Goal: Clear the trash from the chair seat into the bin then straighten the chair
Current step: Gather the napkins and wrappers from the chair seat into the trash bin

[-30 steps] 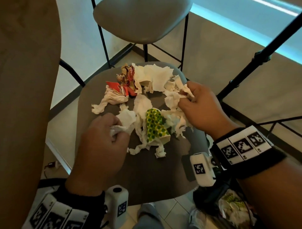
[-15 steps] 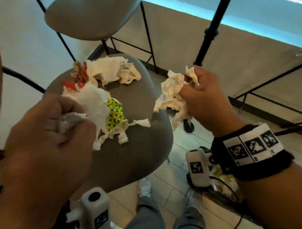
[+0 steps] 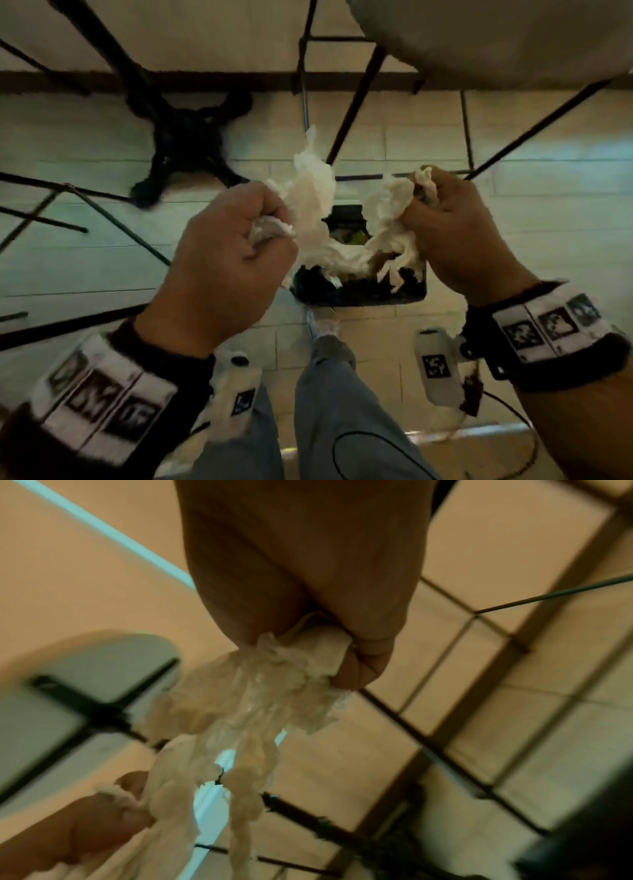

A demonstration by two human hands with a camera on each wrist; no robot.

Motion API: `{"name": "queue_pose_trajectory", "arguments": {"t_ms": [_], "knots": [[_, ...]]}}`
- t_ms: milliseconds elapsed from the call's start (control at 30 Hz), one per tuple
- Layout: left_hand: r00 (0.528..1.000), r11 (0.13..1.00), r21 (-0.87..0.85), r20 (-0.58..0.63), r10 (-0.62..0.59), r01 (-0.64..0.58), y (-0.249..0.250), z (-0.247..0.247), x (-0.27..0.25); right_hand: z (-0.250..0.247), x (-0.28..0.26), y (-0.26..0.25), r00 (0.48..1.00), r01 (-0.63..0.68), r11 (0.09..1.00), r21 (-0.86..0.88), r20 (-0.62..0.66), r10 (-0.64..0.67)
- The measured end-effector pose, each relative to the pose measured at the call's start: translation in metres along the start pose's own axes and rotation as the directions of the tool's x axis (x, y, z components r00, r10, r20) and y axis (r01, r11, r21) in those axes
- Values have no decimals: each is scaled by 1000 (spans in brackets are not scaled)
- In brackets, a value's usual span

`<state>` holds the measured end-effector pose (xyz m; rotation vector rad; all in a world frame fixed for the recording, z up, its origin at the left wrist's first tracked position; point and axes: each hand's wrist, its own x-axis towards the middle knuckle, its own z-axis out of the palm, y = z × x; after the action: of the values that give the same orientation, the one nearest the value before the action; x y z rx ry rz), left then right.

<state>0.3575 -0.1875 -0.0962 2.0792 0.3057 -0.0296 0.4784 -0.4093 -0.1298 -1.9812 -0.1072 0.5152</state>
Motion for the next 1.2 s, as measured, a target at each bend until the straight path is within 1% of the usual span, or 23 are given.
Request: {"name": "queue_pose_trajectory", "arguments": {"t_ms": [33,67,100,133,200,300,400,467,500,533,567,633,667,700,733,767,833,900,967,1000,1100,1167,1200], "knots": [[993,997,53,100,-66,60,-9,28,21,-7,7,35,998,-68,998,-9,-19,68],[985,992,87,137,-102,91,-26,59,37,-11,14,68,990,-136,990,-24,-30,135],[964,983,103,202,-170,152,-44,87,47,-13,21,99,977,-208,978,-29,-40,207],[942,971,125,245,-229,204,-62,113,55,-13,27,128,958,-285,958,-26,-51,284],[896,949,175,320,-307,262,-93,157,72,-9,39,179,908,-414,910,-3,-75,413],[827,906,244,377,-418,346,-137,209,88,2,57,242,844,-533,845,-48,-102,527],[769,856,313,385,-511,412,-177,243,93,11,72,287,756,-654,749,-103,-100,646],[741,833,342,389,-547,435,-195,259,92,14,78,305,720,-692,699,-179,-93,688],[716,821,330,406,-568,466,-202,265,92,16,81,312,708,-693,677,-247,-62,703],[680,807,301,435,-590,508,-206,271,92,18,84,317,696,-703,669,-243,-40,717],[646,791,274,463,-607,547,-210,274,91,19,87,321,674,-723,657,-214,-7,739],[588,764,325,495,-640,557,-213,275,88,21,88,316,604,-796,605,27,109,790],[574,766,368,510,-641,528,-213,273,87,22,86,311,568,-819,542,187,138,811],[564,774,382,533,-631,505,-210,269,86,21,84,311,537,-826,481,292,154,829],[566,780,372,540,-623,503,-206,264,85,19,81,308,513,-828,439,348,159,843],[570,775,351,532,-627,525,-203,258,82,18,77,303,504,-826,418,378,163,848],[581,758,283,505,-638,587,-198,244,76,16,68,299,497,-829,415,376,153,854],[608,742,173,469,-640,648,-188,225,67,18,61,282,489,-844,423,328,148,860],[638,751,82,473,-608,655,-166,195,54,24,50,256,487,-866,451,216,156,860],[657,772,59,488,-575,633,-151,177,47,29,43,241,508,-859,486,159,149,849],[725,857,57,506,-467,512,-99,110,15,51,21,187,618,-779,624,-59,97,780],[780,902,53,483,-399,429,-70,58,-11,71,6,136,704,-666,710,-229,122,699],[808,921,53,463,-364,385,-58,30,-25,81,-3,107,758,-568,760,-315,160,633]]}}
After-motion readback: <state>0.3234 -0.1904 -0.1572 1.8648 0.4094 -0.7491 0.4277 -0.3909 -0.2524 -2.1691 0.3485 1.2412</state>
